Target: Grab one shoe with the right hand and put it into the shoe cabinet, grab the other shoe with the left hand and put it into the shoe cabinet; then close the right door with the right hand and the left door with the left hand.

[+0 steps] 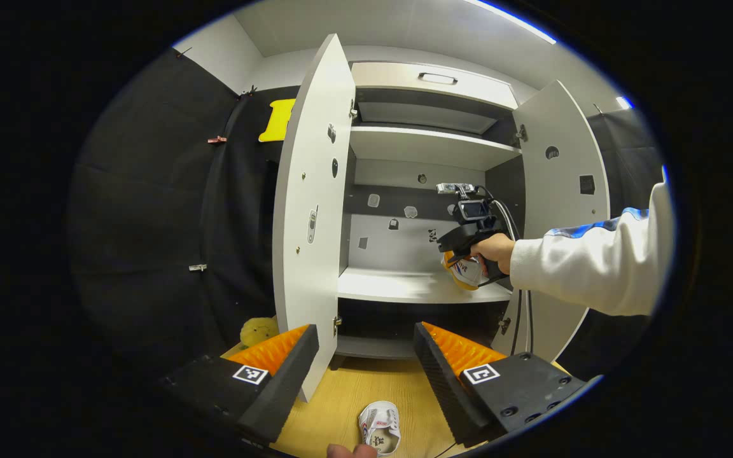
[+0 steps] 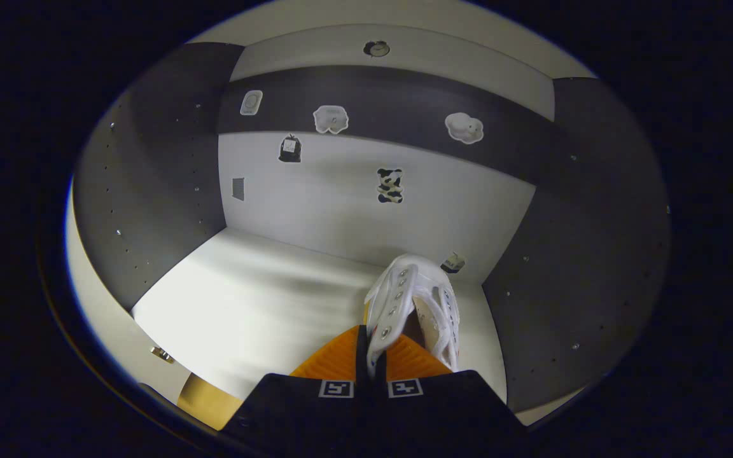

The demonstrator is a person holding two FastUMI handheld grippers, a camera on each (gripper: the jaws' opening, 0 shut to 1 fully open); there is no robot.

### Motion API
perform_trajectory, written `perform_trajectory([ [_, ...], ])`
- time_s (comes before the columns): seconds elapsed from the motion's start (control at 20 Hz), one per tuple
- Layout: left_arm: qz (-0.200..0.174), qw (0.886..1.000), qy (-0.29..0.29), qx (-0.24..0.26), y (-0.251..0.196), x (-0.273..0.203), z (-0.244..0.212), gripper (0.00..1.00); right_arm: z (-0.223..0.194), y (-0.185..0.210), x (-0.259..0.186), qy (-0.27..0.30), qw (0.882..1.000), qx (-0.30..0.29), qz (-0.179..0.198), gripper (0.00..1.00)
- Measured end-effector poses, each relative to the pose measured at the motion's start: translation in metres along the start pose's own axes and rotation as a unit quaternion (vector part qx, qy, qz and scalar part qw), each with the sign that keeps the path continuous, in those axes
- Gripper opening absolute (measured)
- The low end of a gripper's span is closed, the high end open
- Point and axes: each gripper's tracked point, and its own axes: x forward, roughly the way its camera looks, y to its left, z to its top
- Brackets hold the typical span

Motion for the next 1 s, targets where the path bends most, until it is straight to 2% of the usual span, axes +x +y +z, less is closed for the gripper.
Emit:
perform_trajectory([
  [0.25,0.023,1.0,0.004,0.001,0.005,0.009,-0.003,0.95,-0.009,-0.004,0.036,0.02,0.999,-0.045,-0.022,0.05],
  [0.45,0.029,1.0,0.01,0.001,0.004,0.01,-0.006,0.95,-0.014,-0.002,0.05,0.032,0.998,-0.04,-0.034,0.05],
  [0.55,0.029,0.999,0.013,0.003,0.005,0.01,-0.008,0.95,-0.012,-0.007,0.047,0.03,0.998,-0.036,-0.05,0.11],
  [0.6,0.027,1.0,0.014,0.003,0.004,0.01,-0.008,0.95,-0.009,-0.006,0.044,0.024,0.998,-0.028,-0.049,0.17],
  [0.65,0.025,1.0,0.014,0.003,0.004,0.007,-0.006,0.95,-0.007,-0.004,0.04,0.019,0.999,-0.017,-0.043,0.18],
  [0.75,0.02,1.0,0.013,0.004,0.002,0.006,-0.007,0.95,-0.008,0.002,0.028,0.017,0.999,0.01,-0.028,0.39],
  [0.8,0.016,1.0,0.013,0.004,0.0,0.005,-0.007,0.95,-0.006,0.005,0.024,0.009,1.0,0.018,-0.02,0.64],
  [0.9,0.008,1.0,0.01,0.003,-0.002,0.001,-0.005,0.95,0.004,0.007,0.003,-0.018,0.999,0.021,-0.016,0.83],
  [1.0,0.0,1.0,0.008,-0.002,-0.003,-0.001,-0.004,0.95,0.014,0.013,-0.02,-0.053,0.998,0.031,-0.008,0.97],
])
